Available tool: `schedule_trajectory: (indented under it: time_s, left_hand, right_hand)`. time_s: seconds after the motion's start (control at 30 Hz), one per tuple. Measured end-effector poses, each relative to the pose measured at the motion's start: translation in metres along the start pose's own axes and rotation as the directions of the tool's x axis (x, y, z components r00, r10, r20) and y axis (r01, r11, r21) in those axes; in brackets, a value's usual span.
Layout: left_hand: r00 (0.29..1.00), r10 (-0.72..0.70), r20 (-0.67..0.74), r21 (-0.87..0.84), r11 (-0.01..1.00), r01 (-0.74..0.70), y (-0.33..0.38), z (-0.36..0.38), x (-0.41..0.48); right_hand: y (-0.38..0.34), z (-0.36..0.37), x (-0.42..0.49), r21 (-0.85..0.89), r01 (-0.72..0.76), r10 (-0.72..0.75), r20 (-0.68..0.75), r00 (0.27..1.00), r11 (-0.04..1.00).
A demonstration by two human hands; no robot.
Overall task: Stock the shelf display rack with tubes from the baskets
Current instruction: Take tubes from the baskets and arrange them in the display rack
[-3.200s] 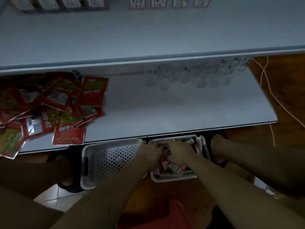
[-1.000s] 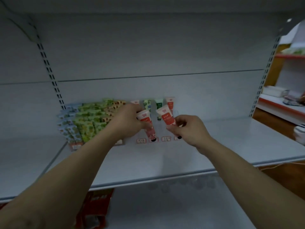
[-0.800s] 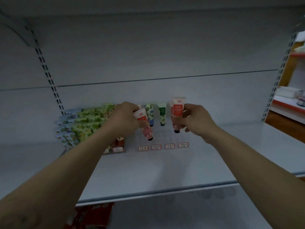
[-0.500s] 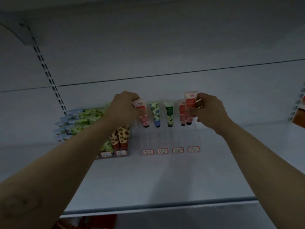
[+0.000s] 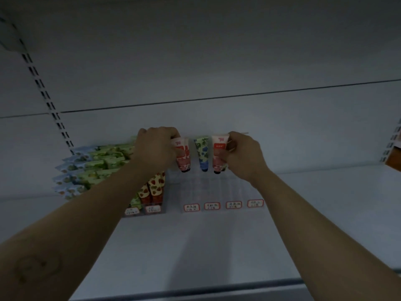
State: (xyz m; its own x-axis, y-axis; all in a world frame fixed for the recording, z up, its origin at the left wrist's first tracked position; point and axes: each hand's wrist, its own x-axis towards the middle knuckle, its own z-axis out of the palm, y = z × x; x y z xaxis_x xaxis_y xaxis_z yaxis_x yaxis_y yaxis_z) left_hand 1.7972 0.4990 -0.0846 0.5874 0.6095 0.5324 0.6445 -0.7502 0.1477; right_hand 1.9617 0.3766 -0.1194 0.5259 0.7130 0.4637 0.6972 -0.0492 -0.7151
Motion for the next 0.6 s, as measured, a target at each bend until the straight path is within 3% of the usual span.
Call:
schedule_trajectory:
  time_s: [0.17, 0.27, 0.4, 0.6]
  left_hand:
    - [0.995, 0.096, -0.025, 0.024, 0.995, -0.096, -0.003, 0.006, 0.006]
    - [0.996, 0.084, -0.043, -0.027, 0.996, -0.086, -0.008, 0.007, 0.009]
    - [0.996, 0.092, -0.003, -0.065, 0.994, -0.093, -0.016, 0.012, 0.006]
    - [0.983, 0.183, 0.013, 0.127, 0.975, -0.183, -0.012, 0.009, 0.010]
  right_hand:
    - [-0.007, 0.014, 0.002, 0.036, 0.017, -0.018, 0.033, 0.999, 0.999]
    - [-0.008, 0.025, 0.003, 0.057, 0.037, -0.041, 0.071, 0.997, 0.998]
    - [-0.010, 0.037, 0.006, 0.110, 0.069, -0.068, -0.015, 0.998, 0.992]
    - [-0.014, 0.050, 0.017, 0.106, 0.162, -0.152, -0.094, 0.984, 0.981]
